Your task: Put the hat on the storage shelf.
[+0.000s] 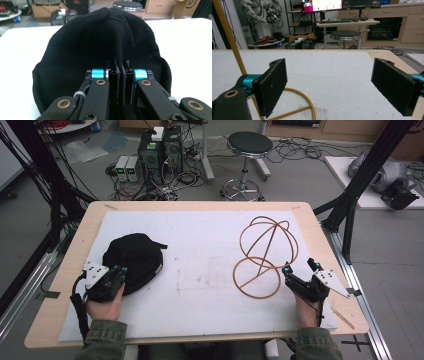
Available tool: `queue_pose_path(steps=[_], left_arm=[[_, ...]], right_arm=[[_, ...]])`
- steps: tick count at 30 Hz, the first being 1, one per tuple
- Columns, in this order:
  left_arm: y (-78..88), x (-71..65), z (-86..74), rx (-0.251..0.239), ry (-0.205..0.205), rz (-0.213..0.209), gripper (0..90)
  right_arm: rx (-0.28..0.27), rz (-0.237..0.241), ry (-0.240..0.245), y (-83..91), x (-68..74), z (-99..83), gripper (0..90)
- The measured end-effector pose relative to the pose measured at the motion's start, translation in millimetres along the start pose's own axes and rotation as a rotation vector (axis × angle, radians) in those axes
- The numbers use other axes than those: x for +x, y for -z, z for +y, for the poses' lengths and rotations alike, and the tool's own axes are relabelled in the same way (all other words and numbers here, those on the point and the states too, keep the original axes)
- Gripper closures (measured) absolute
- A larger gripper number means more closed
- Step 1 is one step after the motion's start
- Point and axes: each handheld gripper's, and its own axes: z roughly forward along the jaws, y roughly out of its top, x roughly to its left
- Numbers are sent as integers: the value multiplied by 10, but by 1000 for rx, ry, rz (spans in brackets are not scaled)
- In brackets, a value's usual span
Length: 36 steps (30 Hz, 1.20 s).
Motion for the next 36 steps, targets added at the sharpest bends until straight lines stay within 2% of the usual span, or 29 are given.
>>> queue_pose_path(steps=[5, 8, 13, 19, 26, 32, 36], left_arm=[[66, -53, 81, -48, -18, -18, 873], [81, -65, 98, -60, -25, -19, 873], [125, -116, 147, -120, -45, -33, 873], [145, -160, 232, -148, -74, -62, 873], [154, -273, 359, -183, -108, -138, 873], [175, -377, 482, -222, -136, -158, 874], [170, -414, 576, -252, -139, -170, 874]], right_arm=[[2, 2, 0, 0, 5, -1, 127], [4, 4, -1, 2, 6, -1, 127], [-1, 1, -2, 5, 3, 1, 127], [-1, 2, -4, 9, 4, 2, 127], [-19, 1, -14, 27, 7, 13, 127], [-17, 6, -9, 23, 6, 12, 127], [-19, 13, -9, 21, 7, 13, 127]])
